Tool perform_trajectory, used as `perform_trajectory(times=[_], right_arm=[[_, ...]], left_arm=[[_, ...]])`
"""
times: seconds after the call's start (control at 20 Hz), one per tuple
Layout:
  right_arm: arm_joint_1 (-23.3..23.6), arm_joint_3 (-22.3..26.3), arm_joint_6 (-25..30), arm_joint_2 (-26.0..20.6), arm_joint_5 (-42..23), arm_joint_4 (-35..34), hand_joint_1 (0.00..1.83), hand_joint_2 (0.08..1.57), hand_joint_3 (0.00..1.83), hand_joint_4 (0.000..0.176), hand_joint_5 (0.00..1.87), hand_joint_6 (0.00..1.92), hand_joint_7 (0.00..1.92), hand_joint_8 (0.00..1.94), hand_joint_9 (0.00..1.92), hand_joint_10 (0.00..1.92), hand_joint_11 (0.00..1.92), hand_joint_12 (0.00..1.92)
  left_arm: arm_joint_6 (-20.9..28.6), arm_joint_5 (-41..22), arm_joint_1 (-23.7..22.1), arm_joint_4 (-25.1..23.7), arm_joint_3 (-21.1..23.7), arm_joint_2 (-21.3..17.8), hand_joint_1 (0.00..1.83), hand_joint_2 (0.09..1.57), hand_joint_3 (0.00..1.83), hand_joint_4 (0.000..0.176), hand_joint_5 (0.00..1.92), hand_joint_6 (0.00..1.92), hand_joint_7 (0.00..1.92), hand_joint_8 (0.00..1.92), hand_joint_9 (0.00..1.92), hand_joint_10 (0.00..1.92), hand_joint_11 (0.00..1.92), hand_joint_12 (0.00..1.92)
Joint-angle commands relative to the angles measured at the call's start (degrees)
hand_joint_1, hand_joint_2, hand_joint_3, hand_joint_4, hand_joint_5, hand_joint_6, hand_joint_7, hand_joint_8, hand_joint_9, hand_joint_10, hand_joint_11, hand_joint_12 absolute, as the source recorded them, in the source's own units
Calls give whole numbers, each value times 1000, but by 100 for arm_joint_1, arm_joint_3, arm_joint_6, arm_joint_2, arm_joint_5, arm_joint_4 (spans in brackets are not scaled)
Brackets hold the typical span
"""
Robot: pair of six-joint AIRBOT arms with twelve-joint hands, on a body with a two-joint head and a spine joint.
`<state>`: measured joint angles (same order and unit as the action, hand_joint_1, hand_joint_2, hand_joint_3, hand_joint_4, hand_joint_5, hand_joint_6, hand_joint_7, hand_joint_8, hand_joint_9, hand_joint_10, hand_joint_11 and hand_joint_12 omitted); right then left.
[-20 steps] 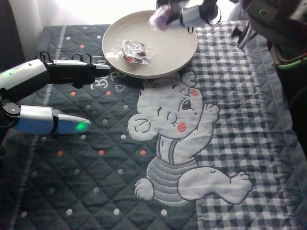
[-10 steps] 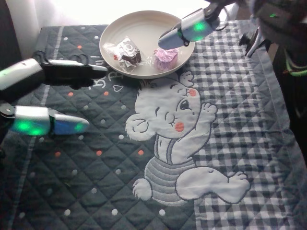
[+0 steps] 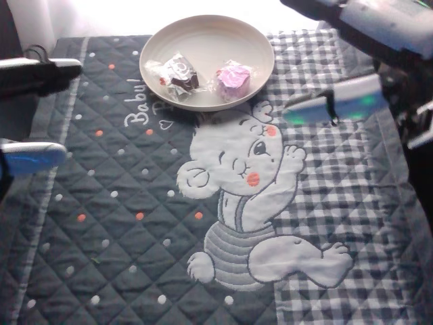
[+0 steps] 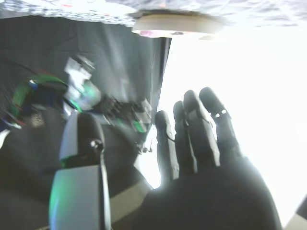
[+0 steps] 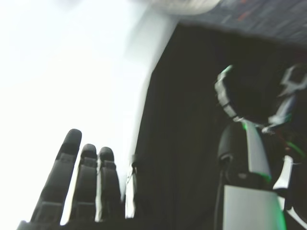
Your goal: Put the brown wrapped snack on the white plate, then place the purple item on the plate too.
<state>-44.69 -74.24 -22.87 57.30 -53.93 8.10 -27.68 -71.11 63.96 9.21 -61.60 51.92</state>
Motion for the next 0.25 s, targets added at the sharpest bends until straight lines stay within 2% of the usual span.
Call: perform_trajectory(times=[0.0,0.05,0.15,0.2], right_arm=[[-86,85,21,-115,-1314,-436,841,813,0,144,0,0,29,10,33,13,23,11],[-355,210,20,-189,-1568,-598,836,796,0,170,13,1,88,9,37,6,17,10],[-879,445,11,-296,-2066,-985,891,802,0,147,40,9,97,4,44,4,16,10],[-1172,559,11,-335,-2275,-1175,864,811,5,128,40,8,87,0,45,4,20,12]], left_arm=[[21,-1031,69,218,38,-72,803,1020,2,0,500,0,471,0,473,0,64,1070],[16,-1225,207,315,91,-101,755,1032,1,0,499,1,486,5,500,11,124,1032],[9,-1506,396,476,178,-116,676,1063,9,17,503,1,493,1,506,4,139,979],[4,-1549,459,528,211,-115,628,1081,3,20,498,0,484,0,491,0,127,941]])
